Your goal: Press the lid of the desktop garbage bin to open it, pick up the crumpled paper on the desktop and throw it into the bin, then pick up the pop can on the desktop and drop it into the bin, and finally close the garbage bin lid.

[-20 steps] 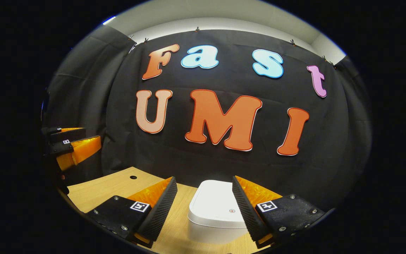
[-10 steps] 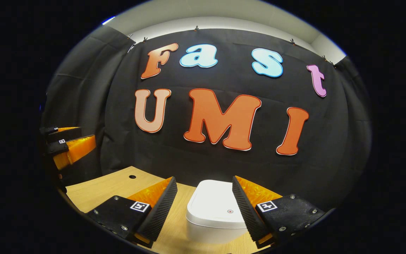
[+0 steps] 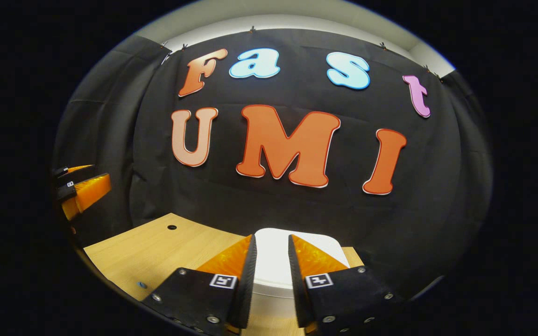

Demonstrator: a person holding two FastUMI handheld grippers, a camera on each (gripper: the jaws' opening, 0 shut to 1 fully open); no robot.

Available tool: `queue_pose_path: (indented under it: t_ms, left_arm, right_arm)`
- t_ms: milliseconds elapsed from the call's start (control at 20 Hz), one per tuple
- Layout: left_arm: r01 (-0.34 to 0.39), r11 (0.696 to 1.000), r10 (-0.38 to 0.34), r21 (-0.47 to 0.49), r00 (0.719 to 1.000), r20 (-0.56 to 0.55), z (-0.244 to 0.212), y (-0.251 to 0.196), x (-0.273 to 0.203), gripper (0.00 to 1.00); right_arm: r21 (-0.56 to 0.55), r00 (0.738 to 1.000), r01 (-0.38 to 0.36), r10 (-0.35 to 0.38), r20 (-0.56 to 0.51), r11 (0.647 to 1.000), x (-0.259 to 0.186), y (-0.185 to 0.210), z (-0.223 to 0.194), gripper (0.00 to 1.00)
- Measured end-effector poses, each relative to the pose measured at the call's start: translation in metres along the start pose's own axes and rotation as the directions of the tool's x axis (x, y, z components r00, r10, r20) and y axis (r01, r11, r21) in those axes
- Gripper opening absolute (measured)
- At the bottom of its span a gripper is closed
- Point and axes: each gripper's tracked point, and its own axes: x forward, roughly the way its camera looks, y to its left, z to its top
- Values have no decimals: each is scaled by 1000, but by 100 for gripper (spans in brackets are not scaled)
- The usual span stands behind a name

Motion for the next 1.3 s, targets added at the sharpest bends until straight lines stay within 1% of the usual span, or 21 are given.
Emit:
queue_pose_path:
  t_ms: [50,100,150,200,300,450,600,650,850,1150,1300]
  left_arm:
    - [-4,1000,4,0,1000,-4,-1,1,-1,100]
    - [-10,1000,10,2,1000,-9,-2,2,-1,100]
    - [-16,1000,16,4,1000,-12,-2,3,-2,100]
    - [-25,1000,25,8,1000,-14,-3,5,-2,100]
    - [-41,999,42,12,999,-17,-3,9,-4,99]
    - [-69,997,69,15,997,-29,-7,11,-7,100]
    - [-94,995,95,21,995,-43,-11,13,-9,100]
    - [-103,994,104,24,993,-47,-12,13,-9,99]
    - [-135,990,137,35,989,-63,-16,13,-13,99]
    - [-157,986,162,57,983,-82,-20,4,-15,99]
    - [-159,986,163,57,983,-82,-20,-3,-15,100]
  right_arm:
    - [12,1000,7,-6,-15,1000,3,-3,-4,34]
    - [22,999,18,-17,-30,1000,6,-7,-10,23]
    - [27,999,23,-22,-44,999,9,-11,-14,18]
    - [25,998,22,-20,-58,999,11,-13,-18,10]
    - [11,997,19,-18,-75,1000,18,-16,-24,2]
    - [10,994,13,-12,-106,1000,26,-25,-35,1]
    - [13,986,9,-6,-167,1000,36,-32,-53,1]
    - [15,981,4,-1,-192,1000,39,-34,-61,1]
    - [31,966,-32,39,-255,999,46,-30,-81,1]
    - [40,961,-45,54,-271,998,45,-28,-86,1]
    - [64,958,-67,83,-276,996,43,-24,-87,1]
